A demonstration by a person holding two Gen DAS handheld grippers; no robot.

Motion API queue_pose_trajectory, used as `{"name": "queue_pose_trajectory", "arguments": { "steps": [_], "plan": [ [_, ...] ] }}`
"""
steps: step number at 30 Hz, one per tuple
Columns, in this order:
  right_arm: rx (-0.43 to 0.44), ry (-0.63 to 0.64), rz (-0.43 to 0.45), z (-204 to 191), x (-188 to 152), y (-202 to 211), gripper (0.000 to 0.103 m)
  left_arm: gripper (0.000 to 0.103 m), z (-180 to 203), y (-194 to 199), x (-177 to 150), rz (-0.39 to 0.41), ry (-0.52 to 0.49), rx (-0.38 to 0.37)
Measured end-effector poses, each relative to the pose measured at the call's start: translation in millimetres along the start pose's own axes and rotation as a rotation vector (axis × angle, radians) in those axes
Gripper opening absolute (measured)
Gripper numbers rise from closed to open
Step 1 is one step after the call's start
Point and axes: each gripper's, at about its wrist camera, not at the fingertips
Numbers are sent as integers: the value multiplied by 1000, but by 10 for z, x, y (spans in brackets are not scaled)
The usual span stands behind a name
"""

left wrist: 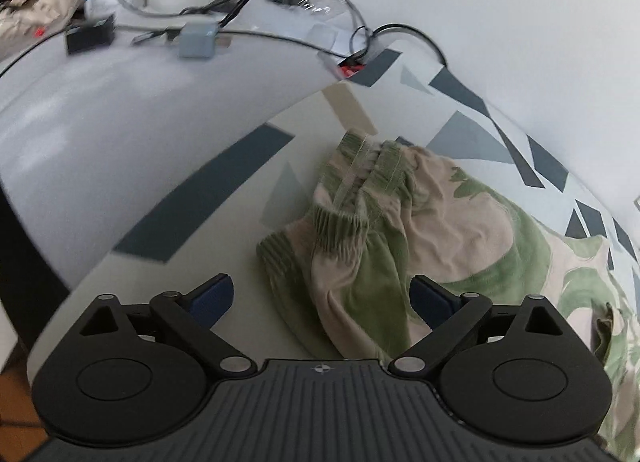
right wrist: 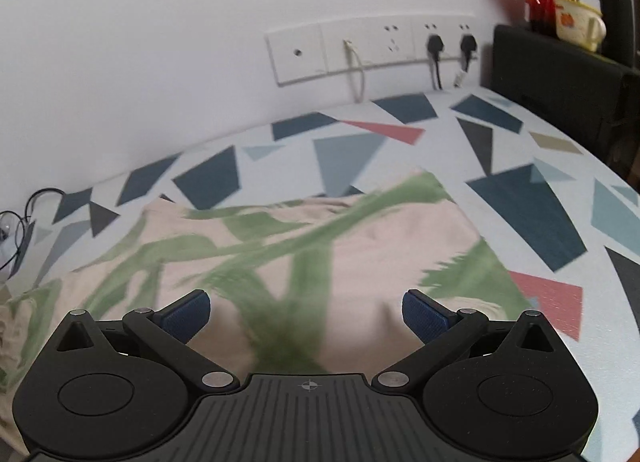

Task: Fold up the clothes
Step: 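Close the left tool on the ribbed waistband of the garment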

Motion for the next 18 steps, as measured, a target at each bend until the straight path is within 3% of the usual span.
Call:
{"name": "queue_pose_trajectory", "arguments": {
  "steps": [1, 2, 3, 6, 8, 10, 12, 14, 15, 16, 17, 18],
  "plan": [
    [2, 3, -4, -47, 4, -4, 102, 96, 26, -15, -1, 3, -23, 0],
    [2, 5, -9, -89, 6, -8, 102, 89, 66, -47, 3, 6, -45, -2],
    [-2, 5, -14, -113, 0, -14, 102, 73, 83, -57, 8, 6, -60, -7],
    [-20, 3, -18, -161, -26, -4, 102, 50, 114, -65, 24, 6, -101, -24],
    [-29, 10, -7, -176, -42, 19, 102, 44, 134, -70, 34, 7, -128, -35],
    [-37, 14, -2, -183, -48, 27, 102, 45, 120, -100, 57, -4, -136, -43],
    [-51, -3, -10, -170, -49, 14, 102, 62, 103, -159, 76, -26, -137, -61],
    [-62, -28, -21, -145, -59, -4, 102, 71, 132, -184, 67, -26, -160, -80],
    [-69, -30, -26, -140, -66, -16, 102, 66, 156, -187, 57, -18, -176, -72],
    [-76, -29, -32, -137, -73, -30, 102, 54, 180, -191, 47, -10, -192, -65],
    [-86, -15, -43, -142, -80, -48, 102, 35, 204, -194, 37, -2, -208, -57],
    [-97, 2, -57, -155, -87, -67, 102, 27, 167, -199, 77, -12, -173, -72]
  ]
}}
Point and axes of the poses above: each gripper's, at about its wrist camera, not at the fingertips, and y roughly against the way its jaws point, z to its right, x to its top, and after that the axes turned 11 degrees about y, right-handed
